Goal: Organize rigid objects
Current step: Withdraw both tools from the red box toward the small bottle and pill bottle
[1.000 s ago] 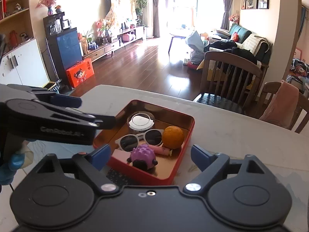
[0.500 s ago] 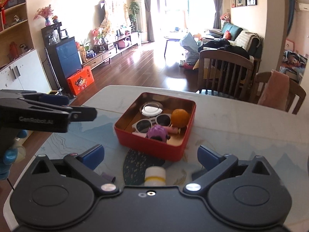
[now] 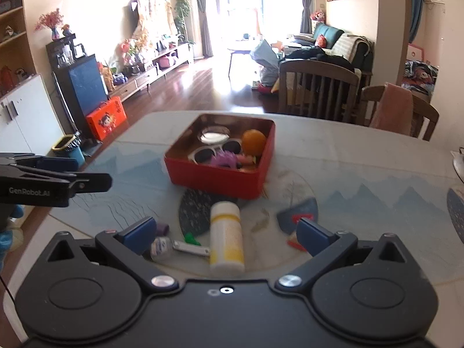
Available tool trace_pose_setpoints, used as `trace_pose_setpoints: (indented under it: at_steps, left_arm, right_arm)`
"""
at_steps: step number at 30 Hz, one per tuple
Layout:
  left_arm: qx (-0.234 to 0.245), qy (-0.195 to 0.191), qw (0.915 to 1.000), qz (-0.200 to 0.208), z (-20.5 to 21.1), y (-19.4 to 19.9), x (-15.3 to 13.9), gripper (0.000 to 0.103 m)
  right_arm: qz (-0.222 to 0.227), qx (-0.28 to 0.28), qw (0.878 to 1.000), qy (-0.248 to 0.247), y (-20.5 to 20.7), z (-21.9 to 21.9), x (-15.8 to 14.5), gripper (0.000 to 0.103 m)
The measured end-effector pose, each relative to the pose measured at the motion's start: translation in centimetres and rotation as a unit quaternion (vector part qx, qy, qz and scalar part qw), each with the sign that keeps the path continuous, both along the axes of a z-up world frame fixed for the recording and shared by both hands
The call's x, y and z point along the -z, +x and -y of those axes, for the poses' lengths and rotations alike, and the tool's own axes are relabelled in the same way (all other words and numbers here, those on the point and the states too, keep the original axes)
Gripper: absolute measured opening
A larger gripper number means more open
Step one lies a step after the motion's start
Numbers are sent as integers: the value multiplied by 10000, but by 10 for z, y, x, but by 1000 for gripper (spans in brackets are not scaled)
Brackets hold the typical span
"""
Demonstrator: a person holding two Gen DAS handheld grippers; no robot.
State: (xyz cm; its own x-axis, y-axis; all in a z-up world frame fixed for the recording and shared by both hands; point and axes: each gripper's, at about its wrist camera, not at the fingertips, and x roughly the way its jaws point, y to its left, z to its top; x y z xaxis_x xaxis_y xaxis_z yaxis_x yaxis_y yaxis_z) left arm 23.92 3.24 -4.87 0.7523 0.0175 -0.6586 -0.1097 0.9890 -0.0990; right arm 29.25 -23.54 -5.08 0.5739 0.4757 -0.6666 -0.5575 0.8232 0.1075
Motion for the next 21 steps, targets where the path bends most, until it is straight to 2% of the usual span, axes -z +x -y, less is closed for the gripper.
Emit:
trace_pose_setpoints:
  at_steps: [6,13,21]
  left_arm:
    - [-104,-75,9997,-225,1,-9,27,86]
    - [-59,34,9985,-548,11,-13,62,86]
    - [29,104,9967,-807,23,2,92,86]
  right_arm:
    - [-93,82,9998,-133,-4,3,17,103]
    - [-268,66,9994,-186,1,0,35,103]
    - [-509,-9,9982,-332,15,-15,57,102]
